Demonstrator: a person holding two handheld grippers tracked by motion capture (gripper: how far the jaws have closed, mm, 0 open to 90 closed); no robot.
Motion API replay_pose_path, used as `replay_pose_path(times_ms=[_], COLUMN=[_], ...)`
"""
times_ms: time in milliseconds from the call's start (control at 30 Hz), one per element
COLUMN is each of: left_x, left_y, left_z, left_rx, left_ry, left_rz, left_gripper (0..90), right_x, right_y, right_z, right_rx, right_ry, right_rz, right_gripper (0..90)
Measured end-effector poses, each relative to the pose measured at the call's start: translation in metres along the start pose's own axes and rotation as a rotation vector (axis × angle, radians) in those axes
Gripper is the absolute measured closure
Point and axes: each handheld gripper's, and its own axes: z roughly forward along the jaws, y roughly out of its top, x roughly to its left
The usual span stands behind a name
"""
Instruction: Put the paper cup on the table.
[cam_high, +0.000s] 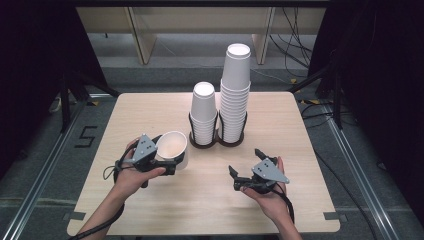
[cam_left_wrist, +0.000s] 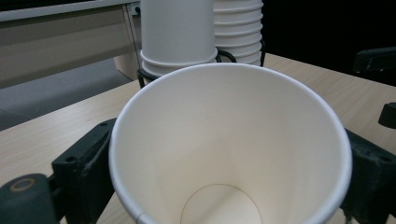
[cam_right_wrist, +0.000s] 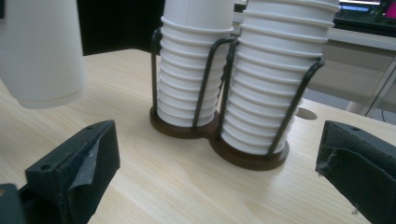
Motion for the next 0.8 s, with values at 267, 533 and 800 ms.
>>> replay_pose_path(times_ms=[267, 533, 800], left_x=[0.010, 0.017, 0.022], left_y=[-0.007, -0.014, -0.019], left_z=[-0.010, -0.020, -0.029], left_rx=[-0.001, 0.006, 0.008], left_ry=[0.040, 0.074, 0.109], left_rz=[-0.003, -0.017, -0.023], left_gripper=[8.7, 8.7, 8.7], right_x=[-0.010, -0.019, -0.019], right_y=[-0.002, -0.004, -0.007], right_z=[-0.007, -0.010, -0.014], right_rx=[-0.002, -0.022, -0.009], right_ry=[-0.032, -0.056, -0.061], right_rz=[0.029, 0.010, 0.048], right_gripper=[0.7, 0.8, 1.2])
